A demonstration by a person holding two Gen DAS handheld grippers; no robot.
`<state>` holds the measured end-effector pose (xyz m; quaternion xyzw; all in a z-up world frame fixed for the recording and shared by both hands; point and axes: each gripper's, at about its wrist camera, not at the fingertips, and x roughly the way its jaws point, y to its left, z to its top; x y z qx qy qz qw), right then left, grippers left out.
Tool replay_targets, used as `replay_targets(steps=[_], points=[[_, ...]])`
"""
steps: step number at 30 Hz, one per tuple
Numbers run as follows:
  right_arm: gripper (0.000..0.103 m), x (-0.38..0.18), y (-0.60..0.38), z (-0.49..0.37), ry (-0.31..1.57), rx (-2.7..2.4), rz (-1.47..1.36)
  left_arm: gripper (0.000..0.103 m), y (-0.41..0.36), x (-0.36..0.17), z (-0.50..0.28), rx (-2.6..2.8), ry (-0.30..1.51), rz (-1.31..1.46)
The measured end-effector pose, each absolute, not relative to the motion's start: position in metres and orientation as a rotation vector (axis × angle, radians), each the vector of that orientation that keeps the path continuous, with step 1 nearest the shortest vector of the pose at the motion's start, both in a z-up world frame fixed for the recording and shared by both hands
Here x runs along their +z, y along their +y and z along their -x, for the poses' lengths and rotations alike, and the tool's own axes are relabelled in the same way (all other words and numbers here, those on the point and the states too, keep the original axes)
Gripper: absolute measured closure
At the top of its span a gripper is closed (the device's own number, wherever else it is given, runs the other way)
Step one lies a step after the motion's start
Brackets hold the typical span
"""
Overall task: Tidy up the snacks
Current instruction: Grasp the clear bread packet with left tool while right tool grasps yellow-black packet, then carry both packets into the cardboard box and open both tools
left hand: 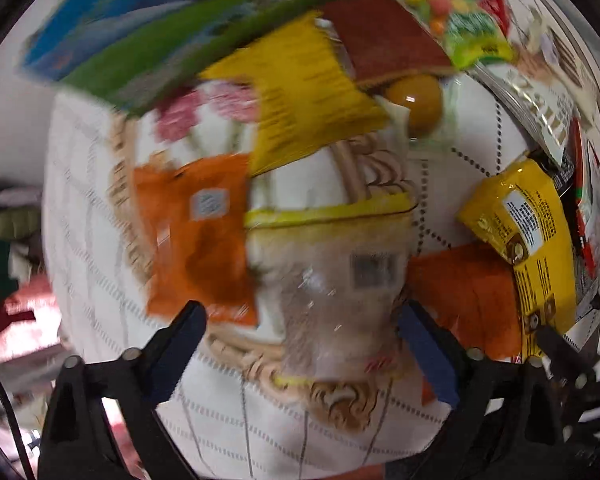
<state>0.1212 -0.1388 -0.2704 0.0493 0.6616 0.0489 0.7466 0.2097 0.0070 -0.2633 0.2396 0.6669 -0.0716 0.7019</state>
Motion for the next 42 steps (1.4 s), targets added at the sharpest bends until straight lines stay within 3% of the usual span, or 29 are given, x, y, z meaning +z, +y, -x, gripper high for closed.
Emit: replay_targets(steps=[1, 3, 6, 10, 14, 20, 24, 29, 33, 42], points=[[0.000, -0.275, -0.135, -0.122, 1.455, 0.110, -0.091, 0.021, 0.005, -0.267, -0.211, -0.166, 1.488, -0.540], [0.000, -0.285, -0.129, -0.125, 1.468, 0.107, -0.057, 0.043, 0.003, -0.272, -0.211, -0.199, 1.514, -0.505], [0.000, -0.301, -0.122, -0.131, 1.482, 0.113, -0.038, 0.048, 0.008, -0.270, -0.207, -0.185, 1.517, -0.435], [0.001, -0.322, -0.113, -0.139, 1.509, 0.102, -0.012, 0.048, 0.030, -0.271, -0.191, -0.094, 1.555, -0.290], [0.014, -0.322, -0.113, -0.132, 1.510, 0.083, -0.046, 0.050, 0.055, -0.272, -0.163, 0.004, 1.597, -0.134], [0.014, -0.339, -0.112, -0.105, 1.642, 0.101, -0.131, 0.050, 0.079, -0.283, -0.132, 0.030, 1.642, 0.078], [0.013, -0.355, -0.103, -0.101, 1.647, 0.098, -0.127, 0.044, 0.084, -0.307, -0.132, 0.015, 1.654, 0.141], [0.012, -0.369, -0.076, -0.118, 1.608, 0.055, -0.068, 0.046, 0.077, -0.320, -0.135, 0.014, 1.630, 0.127], [0.016, -0.365, -0.059, -0.118, 1.571, 0.042, -0.035, 0.055, 0.083, -0.293, -0.123, 0.008, 1.598, 0.127], [0.016, -0.320, -0.043, -0.125, 1.499, 0.054, -0.121, 0.059, 0.110, -0.256, -0.104, 0.007, 1.554, 0.166]])
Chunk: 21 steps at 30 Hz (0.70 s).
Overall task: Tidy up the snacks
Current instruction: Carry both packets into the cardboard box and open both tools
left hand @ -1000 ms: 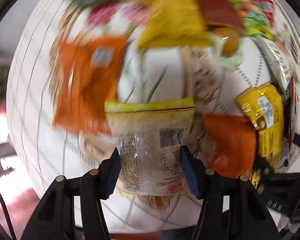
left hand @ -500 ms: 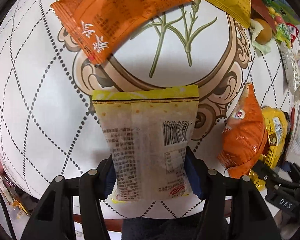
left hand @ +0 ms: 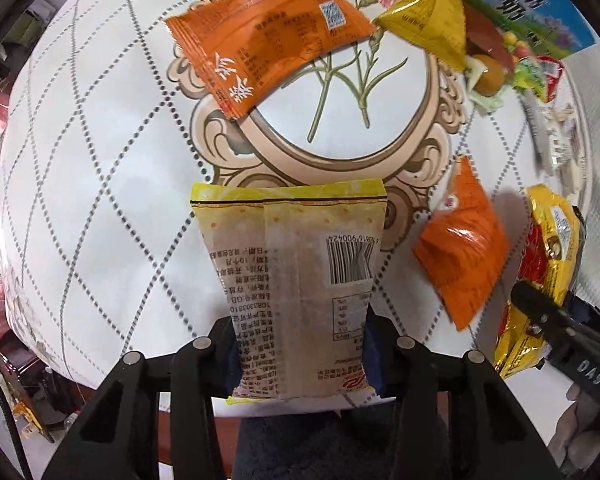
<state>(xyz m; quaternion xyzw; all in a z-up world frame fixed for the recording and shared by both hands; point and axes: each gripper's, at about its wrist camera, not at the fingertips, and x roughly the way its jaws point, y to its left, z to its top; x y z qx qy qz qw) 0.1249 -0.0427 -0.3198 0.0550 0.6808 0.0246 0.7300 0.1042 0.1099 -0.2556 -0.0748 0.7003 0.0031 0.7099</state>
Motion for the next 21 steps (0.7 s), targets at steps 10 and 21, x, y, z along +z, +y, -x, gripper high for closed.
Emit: replay_targets(steps=[10, 21], points=[[0.016, -0.213, -0.047, -0.168, 1.346, 0.196, -0.269, 0.060, 0.109, -0.155, -0.109, -0.054, 1.412, 0.262], [0.016, -0.089, -0.120, -0.305, 1.166, 0.306, -0.313, 0.060, 0.061, -0.035, -0.281, -0.158, 1.236, 0.271]])
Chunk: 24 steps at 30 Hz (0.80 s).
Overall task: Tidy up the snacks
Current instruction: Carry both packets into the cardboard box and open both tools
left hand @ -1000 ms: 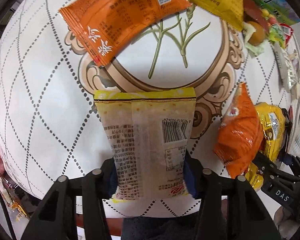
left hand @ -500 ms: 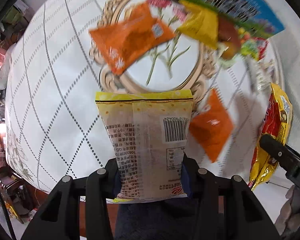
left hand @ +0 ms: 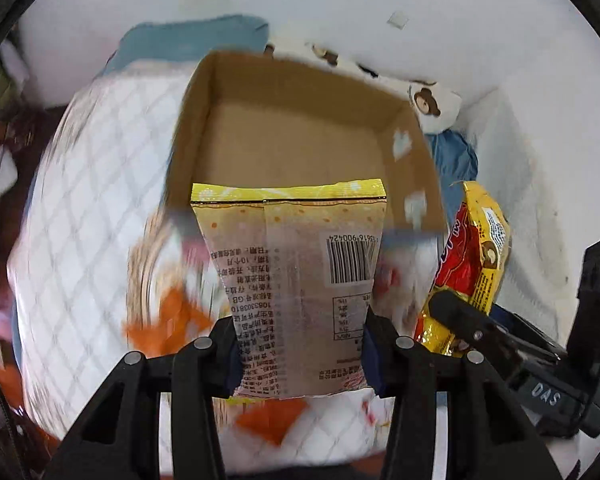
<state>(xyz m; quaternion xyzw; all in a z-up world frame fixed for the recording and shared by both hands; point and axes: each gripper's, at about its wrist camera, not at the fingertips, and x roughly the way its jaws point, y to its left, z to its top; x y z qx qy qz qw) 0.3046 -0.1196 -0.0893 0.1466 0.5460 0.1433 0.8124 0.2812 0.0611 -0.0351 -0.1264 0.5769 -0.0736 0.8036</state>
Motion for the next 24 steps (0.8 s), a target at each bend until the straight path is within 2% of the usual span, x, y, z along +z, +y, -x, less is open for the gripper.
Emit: replay_targets(steps=[4, 10, 15, 22, 23, 24], points=[[0.016, -0.071, -0.121, -0.378, 1.156, 0.286, -0.266, 0.060, 0.050, -0.044, -0.368, -0.134, 1.249, 0.243], [0.016, -0.125, -0.112, -0.472, 1.252, 0.242, -0.169, 0.060, 0.049, -0.099, -0.467, -0.083, 1.350, 0.213], [0.016, -0.167, -0.101, -0.513, 1.342, 0.232, -0.132, 0.060, 0.045, -0.144, -0.505, -0.074, 1.457, 0.198], [0.015, -0.206, -0.090, -0.542, 1.450, 0.262, -0.120, 0.058, 0.040, -0.169, -0.514, -0.056, 1.510, 0.165], [0.012, -0.210, -0.089, -0.545, 1.463, 0.262, -0.113, 0.055, 0.041, -0.170, -0.513, -0.048, 1.513, 0.165], [0.006, -0.212, -0.089, -0.548, 1.470, 0.261, -0.107, 0.043, 0.043, -0.172, -0.514, -0.036, 1.510, 0.172]])
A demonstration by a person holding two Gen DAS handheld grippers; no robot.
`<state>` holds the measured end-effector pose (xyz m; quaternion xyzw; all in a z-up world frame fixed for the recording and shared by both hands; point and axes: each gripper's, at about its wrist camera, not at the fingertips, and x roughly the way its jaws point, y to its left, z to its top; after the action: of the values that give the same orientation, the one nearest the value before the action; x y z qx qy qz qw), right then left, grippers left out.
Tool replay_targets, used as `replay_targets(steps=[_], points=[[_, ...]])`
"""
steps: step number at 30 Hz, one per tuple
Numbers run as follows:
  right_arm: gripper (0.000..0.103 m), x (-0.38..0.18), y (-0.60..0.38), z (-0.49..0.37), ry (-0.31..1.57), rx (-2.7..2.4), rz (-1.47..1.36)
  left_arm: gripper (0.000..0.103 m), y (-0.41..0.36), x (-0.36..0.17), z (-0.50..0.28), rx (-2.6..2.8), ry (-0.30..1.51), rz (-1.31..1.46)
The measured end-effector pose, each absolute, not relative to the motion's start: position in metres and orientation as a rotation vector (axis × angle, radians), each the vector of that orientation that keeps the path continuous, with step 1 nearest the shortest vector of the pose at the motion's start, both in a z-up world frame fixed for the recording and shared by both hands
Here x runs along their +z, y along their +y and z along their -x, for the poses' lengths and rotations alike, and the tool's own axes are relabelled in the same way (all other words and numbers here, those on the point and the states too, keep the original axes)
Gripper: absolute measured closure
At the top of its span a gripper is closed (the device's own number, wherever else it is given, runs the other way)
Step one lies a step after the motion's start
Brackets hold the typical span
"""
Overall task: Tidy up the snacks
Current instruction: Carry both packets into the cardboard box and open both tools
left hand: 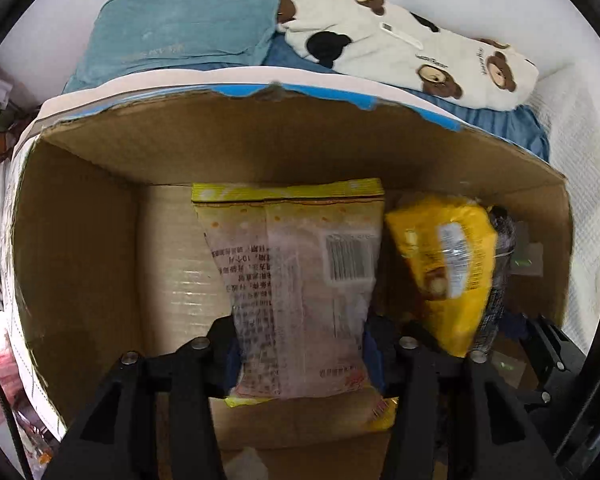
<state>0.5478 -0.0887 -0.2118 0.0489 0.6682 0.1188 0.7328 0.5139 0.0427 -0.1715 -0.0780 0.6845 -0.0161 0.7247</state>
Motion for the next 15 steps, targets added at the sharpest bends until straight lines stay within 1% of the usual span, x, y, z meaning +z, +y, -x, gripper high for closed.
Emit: replay_targets(steps=[1, 2, 3, 9, 15], points=[[0.004, -0.212, -0.089, -0.550, 1.466, 0.264, -0.104, 0.035, 0.044, -0.172, -0.514, -0.036, 1.509, 0.185], [0.004, -0.212, -0.089, -0.550, 1.463, 0.266, -0.096, 0.017, 0.045, -0.172, -0.512, -0.038, 1.511, 0.190], [0.004, -0.211, -0.089, -0.551, 1.460, 0.267, -0.083, 0.011, 0.046, -0.171, -0.511, -0.036, 1.505, 0.190], [0.004, -0.198, -0.089, -0.549, 1.429, 0.273, -0.042, 0.011, 0.049, -0.164, -0.500, -0.010, 1.481, 0.182], [0.004, -0.177, -0.092, -0.525, 1.385, 0.266, -0.024, 0.011, 0.050, -0.147, -0.477, 0.014, 1.421, 0.168]])
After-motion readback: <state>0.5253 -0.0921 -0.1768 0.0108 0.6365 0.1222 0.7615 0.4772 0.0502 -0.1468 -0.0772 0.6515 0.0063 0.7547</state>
